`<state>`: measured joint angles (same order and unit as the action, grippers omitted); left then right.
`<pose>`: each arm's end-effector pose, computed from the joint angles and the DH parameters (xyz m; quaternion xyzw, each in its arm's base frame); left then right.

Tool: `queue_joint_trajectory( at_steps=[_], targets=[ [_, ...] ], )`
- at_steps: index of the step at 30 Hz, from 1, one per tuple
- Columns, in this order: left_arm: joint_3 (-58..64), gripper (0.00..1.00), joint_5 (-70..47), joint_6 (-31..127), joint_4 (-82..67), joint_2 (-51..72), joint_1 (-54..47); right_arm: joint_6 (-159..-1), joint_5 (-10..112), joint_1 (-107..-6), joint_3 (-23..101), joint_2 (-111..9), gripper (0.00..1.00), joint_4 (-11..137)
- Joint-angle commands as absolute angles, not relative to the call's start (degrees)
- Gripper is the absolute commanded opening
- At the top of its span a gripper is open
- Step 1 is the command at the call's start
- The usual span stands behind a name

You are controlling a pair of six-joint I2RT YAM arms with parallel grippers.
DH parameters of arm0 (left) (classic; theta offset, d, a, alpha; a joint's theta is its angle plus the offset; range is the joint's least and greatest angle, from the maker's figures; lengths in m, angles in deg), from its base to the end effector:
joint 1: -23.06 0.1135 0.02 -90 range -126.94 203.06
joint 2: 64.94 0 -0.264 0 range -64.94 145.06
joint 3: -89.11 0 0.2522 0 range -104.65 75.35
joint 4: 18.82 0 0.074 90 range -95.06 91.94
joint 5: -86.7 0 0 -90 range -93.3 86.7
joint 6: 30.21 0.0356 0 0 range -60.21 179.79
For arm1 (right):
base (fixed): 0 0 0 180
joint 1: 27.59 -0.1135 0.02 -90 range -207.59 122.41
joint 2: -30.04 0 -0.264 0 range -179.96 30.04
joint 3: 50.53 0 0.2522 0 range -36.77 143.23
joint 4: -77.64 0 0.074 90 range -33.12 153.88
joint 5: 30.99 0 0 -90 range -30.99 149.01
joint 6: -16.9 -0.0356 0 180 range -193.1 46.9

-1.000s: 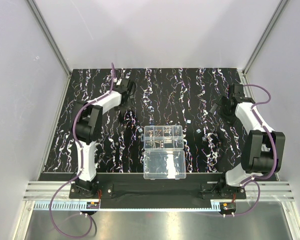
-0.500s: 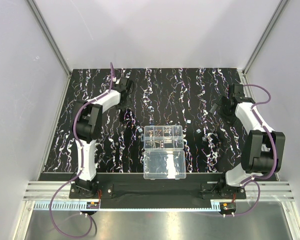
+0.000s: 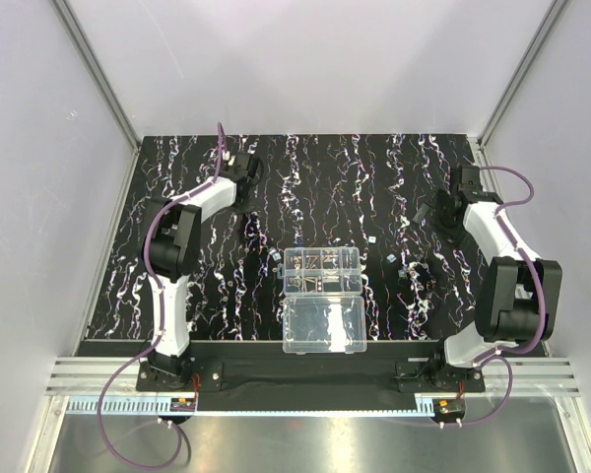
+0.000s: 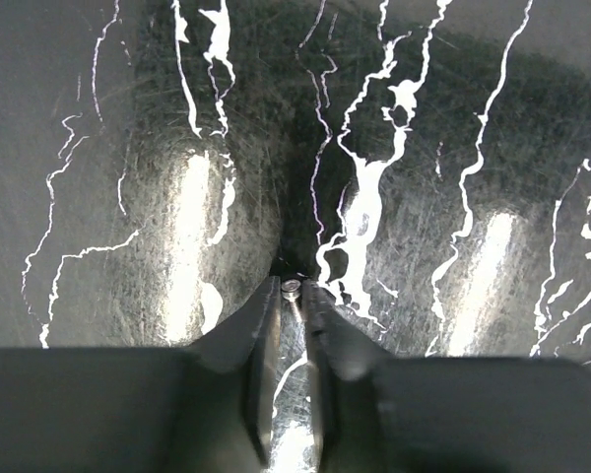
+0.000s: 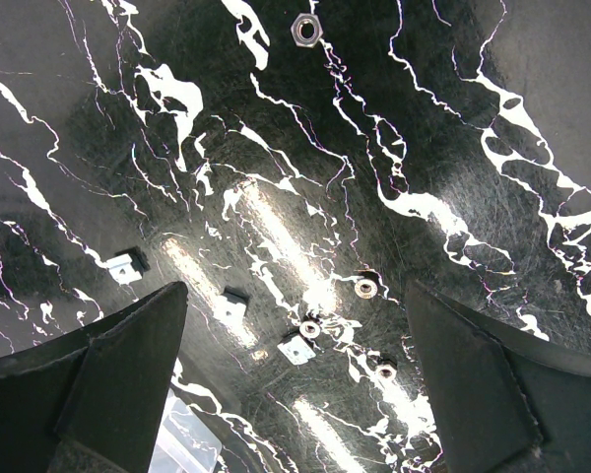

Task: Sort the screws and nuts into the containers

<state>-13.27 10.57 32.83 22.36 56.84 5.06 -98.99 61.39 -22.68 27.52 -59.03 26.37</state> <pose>0.4308 -0.1310 0.1596 -0.1056 0.9548 0.0115 0.2776 0.3129 -0.0284 0.2323 0.2626 0.9345 0.0238 0.2391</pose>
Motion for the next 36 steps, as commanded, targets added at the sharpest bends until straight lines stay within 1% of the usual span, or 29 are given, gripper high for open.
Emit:
queue_joint_trajectory(
  at_steps=[1,2,4,11,12,16,22,26,29,36],
  targets=[
    [-12.3,0.13,7.8,34.2,23.0,57.3,5.1,-98.8,62.1,-22.8,28.1,-57.0,1.0,26.8],
    [-12.2,0.1,7.6,34.4,22.9,57.2,5.1,-98.8,61.9,-22.8,28.1,-57.1,1.0,26.8],
    [-11.5,0.07,7.2,34.5,22.3,56.6,5.2,-98.9,61.4,-22.8,28.1,-57.1,1.0,26.8],
    [-7.8,0.05,5.4,35.4,18.9,48.8,4.4,-98.9,59.8,-22.8,27.8,-56.3,1.0,27.1],
    [-6.5,0.05,5.1,35.4,18.4,46.0,4.0,-98.9,59.6,-22.8,27.7,-56.0,1.0,27.1],
    [-3.6,0.05,4.3,35.0,17.3,40.6,0.4,-99.2,59.4,-22.8,26.8,-54.7,1.0,27.4],
    [0.5,0.05,3.6,32.1,13.0,36.1,-10.6,-99.6,57.7,-22.8,24.4,-52.4,1.0,27.4],
    [2.7,0.05,3.2,29.8,8.9,35.0,-18.6,-99.6,56.6,-22.8,21.7,-50.2,1.0,27.7],
    [2.6,0.05,3.3,29.2,7.3,36.7,-22.1,-99.6,55.8,-22.8,19.8,-48.7,1.0,27.8],
    [0.0,0.05,3.3,30.2,7.9,40.5,-25.5,-99.1,55.4,-22.8,17.9,-45.6,1.0,27.6]
  ],
)
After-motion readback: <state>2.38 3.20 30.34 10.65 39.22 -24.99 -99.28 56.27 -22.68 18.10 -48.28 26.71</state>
